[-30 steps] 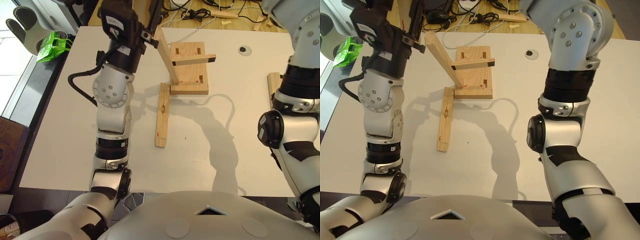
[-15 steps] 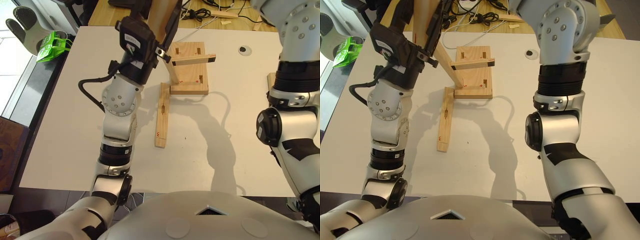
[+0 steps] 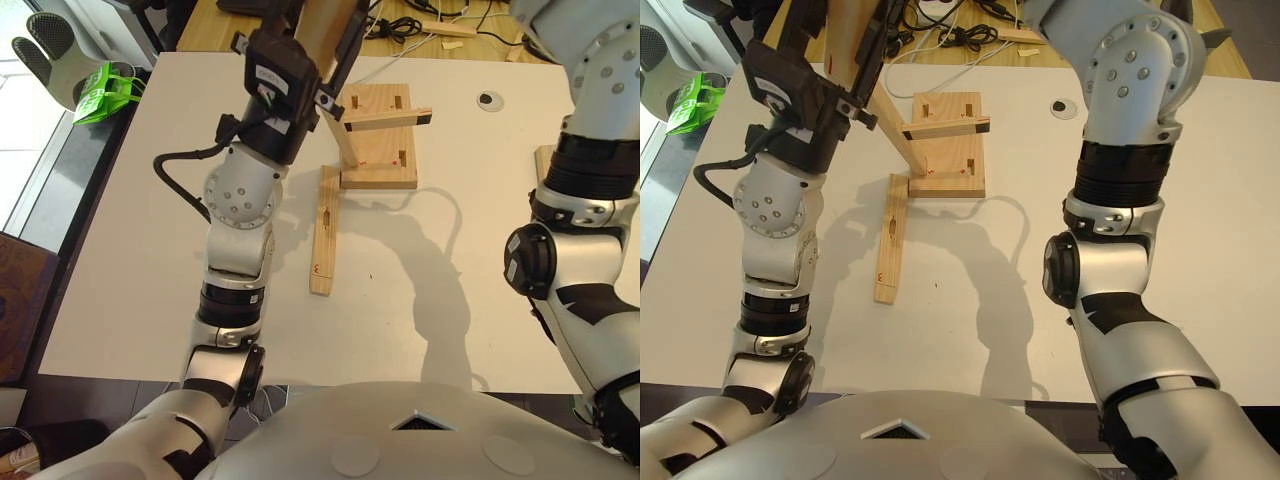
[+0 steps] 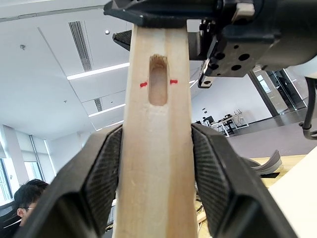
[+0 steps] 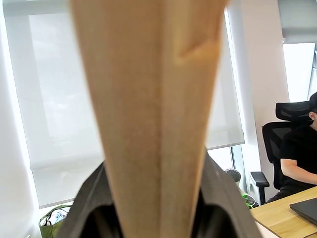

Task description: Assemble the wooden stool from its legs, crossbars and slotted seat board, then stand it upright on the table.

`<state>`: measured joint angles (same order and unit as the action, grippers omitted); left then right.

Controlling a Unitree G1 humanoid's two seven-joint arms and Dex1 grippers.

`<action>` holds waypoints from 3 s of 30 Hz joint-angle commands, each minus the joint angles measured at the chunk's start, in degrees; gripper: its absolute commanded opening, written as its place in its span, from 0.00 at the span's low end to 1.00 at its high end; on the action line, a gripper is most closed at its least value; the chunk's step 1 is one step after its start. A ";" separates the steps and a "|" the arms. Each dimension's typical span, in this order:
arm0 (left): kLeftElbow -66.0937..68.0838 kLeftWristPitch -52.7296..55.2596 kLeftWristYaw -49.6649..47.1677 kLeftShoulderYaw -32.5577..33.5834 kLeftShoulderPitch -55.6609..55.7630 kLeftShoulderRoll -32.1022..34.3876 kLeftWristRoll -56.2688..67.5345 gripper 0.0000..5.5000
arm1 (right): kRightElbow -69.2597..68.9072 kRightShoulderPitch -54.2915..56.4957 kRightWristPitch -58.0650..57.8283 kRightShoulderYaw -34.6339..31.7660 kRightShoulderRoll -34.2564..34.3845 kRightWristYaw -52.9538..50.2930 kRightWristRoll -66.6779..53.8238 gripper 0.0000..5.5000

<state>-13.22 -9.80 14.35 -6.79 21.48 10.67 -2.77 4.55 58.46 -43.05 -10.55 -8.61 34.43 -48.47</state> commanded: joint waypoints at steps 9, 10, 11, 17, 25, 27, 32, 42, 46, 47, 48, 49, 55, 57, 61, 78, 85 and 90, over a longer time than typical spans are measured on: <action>3.07 2.44 -4.31 7.94 6.72 1.65 -0.78 0.47 | -8.38 -2.26 2.57 -10.83 -6.79 -10.59 -2.45 0.18; 3.34 1.76 -3.80 7.68 7.68 1.86 -1.07 0.51 | -8.89 -2.53 2.65 -11.16 -7.22 -11.15 -2.47 0.18; 3.47 1.24 -3.60 7.72 8.44 2.06 -1.40 0.54 | -9.19 -2.64 2.80 -11.49 -7.55 -11.75 -2.55 0.18; 5.38 -0.09 -6.50 9.91 11.04 3.60 -3.10 0.70 | -9.07 -5.10 5.16 -14.43 -12.13 -14.72 -1.20 0.18; 8.87 17.11 -14.01 15.99 4.79 1.48 -1.99 0.88 | -9.60 -21.98 5.84 -19.93 -14.50 -26.34 6.45 0.18; 8.68 20.12 -12.71 14.40 2.77 2.33 -2.86 0.88 | -10.95 -26.14 3.49 -20.52 -14.47 -27.87 5.94 0.18; 6.10 25.13 -11.80 11.86 -0.83 0.70 -2.06 0.88 | -11.42 -30.84 -3.33 -22.24 -13.67 -28.40 -0.98 0.18; 5.16 27.21 -11.62 10.16 -1.64 -0.48 -1.77 0.88 | -4.12 -28.08 -7.83 -20.86 -11.34 -29.11 -8.02 0.18; 5.17 27.05 -11.43 9.94 -0.65 -0.51 -1.27 0.88 | 2.02 -25.37 -1.95 -18.56 -8.20 -27.74 -4.63 0.18; 5.22 27.08 -11.34 9.85 -0.34 -0.52 -1.16 0.88 | 2.88 -25.02 -0.72 -17.98 -7.54 -27.60 -3.85 0.18; 5.15 27.16 -11.25 9.80 -0.16 -0.51 -1.06 0.88 | 4.03 -24.74 0.60 -17.53 -7.11 -27.25 -3.03 0.18; 5.06 27.27 -11.20 9.78 -0.08 -0.51 -1.00 0.88 | 5.13 -24.57 1.65 -17.33 -6.91 -26.89 -2.36 0.18; 4.49 27.61 -11.39 9.64 -0.17 -0.77 -0.86 0.88 | 9.29 -24.51 5.35 -15.81 -5.27 -25.84 0.36 0.18; 4.33 27.65 -11.50 9.65 -0.16 -0.87 -0.87 0.88 | 10.56 -24.47 5.77 -15.44 -4.87 -25.38 0.99 0.18; 4.45 27.53 -11.68 9.52 0.28 -1.15 -0.85 0.88 | 12.68 -24.77 5.96 -13.41 -3.72 -24.33 2.59 0.18; 4.26 27.28 -12.25 9.83 0.41 -1.80 -1.15 0.88 | 14.47 -24.86 8.07 -11.48 -3.80 -23.65 8.47 0.18; 4.47 27.08 -12.42 9.81 0.55 -1.79 -1.23 0.88 | 13.49 -25.44 7.47 -7.37 -4.07 -23.28 12.03 0.18; 4.50 26.81 -12.75 9.91 0.55 -1.76 -1.23 0.88 | 12.51 -24.16 5.61 -4.07 -5.08 -26.13 16.10 0.18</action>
<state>-8.43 16.84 1.87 3.16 21.38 8.92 -3.89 16.83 34.55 -35.17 -16.46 -12.35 11.09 -36.54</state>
